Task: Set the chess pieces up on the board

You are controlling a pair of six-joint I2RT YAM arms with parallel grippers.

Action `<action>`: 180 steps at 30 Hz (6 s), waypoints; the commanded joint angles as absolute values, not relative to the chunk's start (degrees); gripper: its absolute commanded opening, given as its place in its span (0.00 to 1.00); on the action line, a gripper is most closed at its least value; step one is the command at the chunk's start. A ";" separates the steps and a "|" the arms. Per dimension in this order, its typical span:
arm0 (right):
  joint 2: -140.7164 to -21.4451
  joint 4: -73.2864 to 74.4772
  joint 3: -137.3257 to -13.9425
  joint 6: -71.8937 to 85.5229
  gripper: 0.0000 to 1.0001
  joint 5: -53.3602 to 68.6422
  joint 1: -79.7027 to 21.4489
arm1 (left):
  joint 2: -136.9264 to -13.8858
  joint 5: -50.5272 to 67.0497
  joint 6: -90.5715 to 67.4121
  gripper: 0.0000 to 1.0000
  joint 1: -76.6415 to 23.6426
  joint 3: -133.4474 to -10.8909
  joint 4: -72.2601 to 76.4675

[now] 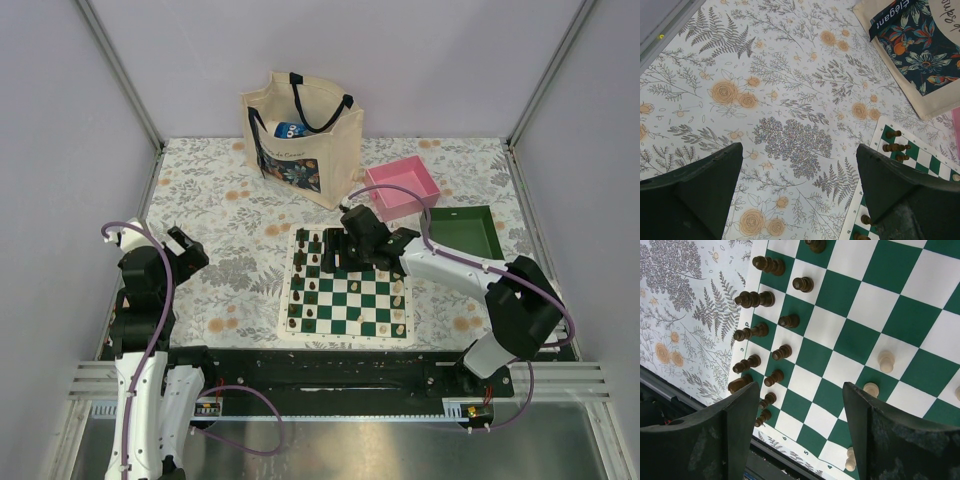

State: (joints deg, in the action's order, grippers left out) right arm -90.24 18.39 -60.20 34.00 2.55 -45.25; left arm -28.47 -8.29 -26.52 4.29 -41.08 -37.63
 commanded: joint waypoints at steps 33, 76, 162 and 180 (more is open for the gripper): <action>-79.81 16.36 -59.16 29.36 1.00 -13.00 -45.09 | -28.39 -9.49 -26.72 0.99 4.75 -41.31 -35.68; -95.97 25.31 -65.04 33.05 0.59 -11.34 -45.09 | -28.56 -5.89 -26.54 0.99 4.75 -40.96 -34.72; -77.88 25.58 -47.82 36.30 0.19 -14.06 -42.98 | -28.83 -5.10 -26.54 0.99 4.75 -40.87 -34.72; -83.14 22.85 -45.44 36.39 0.21 -16.44 -41.22 | -28.92 -5.01 -26.54 0.99 4.75 -40.87 -34.72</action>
State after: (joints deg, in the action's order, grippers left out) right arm -82.96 25.21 -45.30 36.34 -13.58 -42.22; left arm -28.73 -6.17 -26.57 4.47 -40.77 -37.58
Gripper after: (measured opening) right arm 0.217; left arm 0.988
